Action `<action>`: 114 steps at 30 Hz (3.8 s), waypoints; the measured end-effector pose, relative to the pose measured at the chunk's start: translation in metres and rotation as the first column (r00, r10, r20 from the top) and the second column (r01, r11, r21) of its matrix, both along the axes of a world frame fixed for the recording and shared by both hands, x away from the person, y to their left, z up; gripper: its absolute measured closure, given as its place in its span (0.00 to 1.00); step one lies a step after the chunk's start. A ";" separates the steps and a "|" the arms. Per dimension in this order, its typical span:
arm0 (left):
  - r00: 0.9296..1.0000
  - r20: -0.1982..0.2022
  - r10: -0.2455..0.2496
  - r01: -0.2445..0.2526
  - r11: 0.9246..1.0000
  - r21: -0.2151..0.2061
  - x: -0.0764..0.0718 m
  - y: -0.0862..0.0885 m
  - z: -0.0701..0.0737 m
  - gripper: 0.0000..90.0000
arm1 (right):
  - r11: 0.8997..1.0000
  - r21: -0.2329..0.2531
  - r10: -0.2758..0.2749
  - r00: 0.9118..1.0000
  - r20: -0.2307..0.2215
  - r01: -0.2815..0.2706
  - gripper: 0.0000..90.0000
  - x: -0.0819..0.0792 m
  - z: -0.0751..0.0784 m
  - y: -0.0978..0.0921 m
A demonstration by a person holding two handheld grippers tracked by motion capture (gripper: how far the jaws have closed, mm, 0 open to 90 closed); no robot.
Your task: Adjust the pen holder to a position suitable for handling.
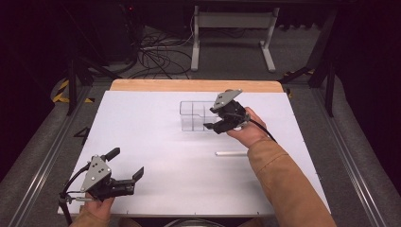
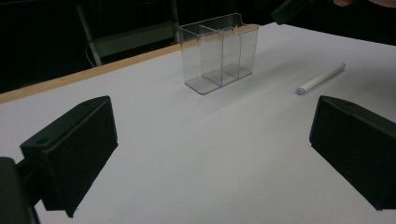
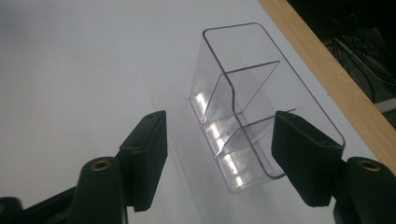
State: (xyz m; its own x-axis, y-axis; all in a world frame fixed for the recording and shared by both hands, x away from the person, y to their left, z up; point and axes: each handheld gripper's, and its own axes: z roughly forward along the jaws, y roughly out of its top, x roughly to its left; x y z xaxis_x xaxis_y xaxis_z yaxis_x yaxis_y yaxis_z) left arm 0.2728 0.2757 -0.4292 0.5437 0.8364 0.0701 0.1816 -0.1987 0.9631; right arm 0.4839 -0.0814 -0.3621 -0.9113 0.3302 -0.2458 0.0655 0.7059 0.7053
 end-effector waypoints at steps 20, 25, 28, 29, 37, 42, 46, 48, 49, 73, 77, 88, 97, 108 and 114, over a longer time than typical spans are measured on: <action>1.000 -0.003 -0.006 0.006 1.000 0.006 0.001 0.000 -0.001 0.02 | 0.987 -0.148 -0.066 0.998 -0.021 0.062 0.51 0.037 -0.027 0.020; 1.000 -0.004 -0.003 0.003 1.000 0.002 0.001 0.000 -0.001 0.02 | 0.986 -0.157 -0.068 0.997 -0.028 0.063 0.53 0.041 -0.033 0.023; 1.000 -0.002 -0.005 0.005 1.000 0.005 0.001 0.000 -0.001 0.02 | 0.983 -0.173 -0.062 0.998 -0.031 0.055 0.55 0.043 -0.037 0.025; 1.000 -0.002 -0.005 0.005 1.000 0.006 0.001 0.000 -0.001 0.02 | 0.983 -0.174 -0.068 0.997 -0.035 0.061 0.55 0.043 -0.039 0.026; 1.000 -0.004 -0.003 0.003 1.000 0.001 0.001 0.001 -0.001 0.02 | 0.976 -0.214 -0.057 0.998 -0.039 0.048 0.57 0.045 -0.048 0.032; 1.000 -0.006 -0.005 0.005 1.000 -0.004 0.002 0.000 -0.001 0.02 | 0.969 -0.236 -0.073 0.997 -0.017 0.066 0.67 0.044 -0.049 0.034; 1.000 -0.005 -0.004 0.004 1.000 -0.005 0.002 0.001 -0.001 0.02 | 0.968 -0.243 -0.071 0.997 -0.020 0.064 0.74 0.041 -0.047 0.033; 1.000 -0.005 -0.004 0.004 1.000 -0.004 0.002 0.000 -0.001 0.02 | 0.967 -0.250 -0.048 0.999 -0.018 0.042 0.76 0.041 -0.046 0.031; 1.000 -0.004 -0.006 0.006 1.000 0.001 0.002 0.000 -0.001 0.02 | 0.970 -0.240 -0.050 0.998 -0.032 0.041 0.79 0.039 -0.045 0.030; 1.000 -0.002 -0.010 0.010 1.000 0.004 0.003 -0.002 0.000 0.02 | 0.972 -0.092 0.209 0.974 -0.092 -0.217 0.97 -0.036 0.002 0.012; 1.000 -0.002 -0.010 0.010 1.000 0.005 0.003 -0.003 0.000 0.02 | 0.953 -0.095 0.278 0.956 -0.097 -0.287 0.97 -0.054 -0.002 0.007; 1.000 -0.003 -0.011 0.011 1.000 0.003 0.004 -0.005 -0.001 0.02 | 0.943 -0.050 0.321 0.940 -0.112 -0.328 0.99 -0.076 -0.011 -0.008; 1.000 -0.001 -0.014 0.014 1.000 0.006 0.004 -0.005 -0.001 0.02 | 0.933 0.040 0.361 0.924 -0.127 -0.359 0.99 -0.083 -0.015 -0.011; 1.000 -0.002 -0.018 0.018 1.000 0.015 0.005 -0.005 -0.001 0.02 | 0.910 0.133 0.411 0.896 -0.165 -0.393 0.99 -0.094 -0.023 -0.013; 1.000 -0.003 -0.022 0.022 1.000 0.019 0.005 -0.006 0.000 0.02 | 0.913 0.127 0.406 0.895 -0.185 -0.388 0.99 -0.092 -0.028 -0.020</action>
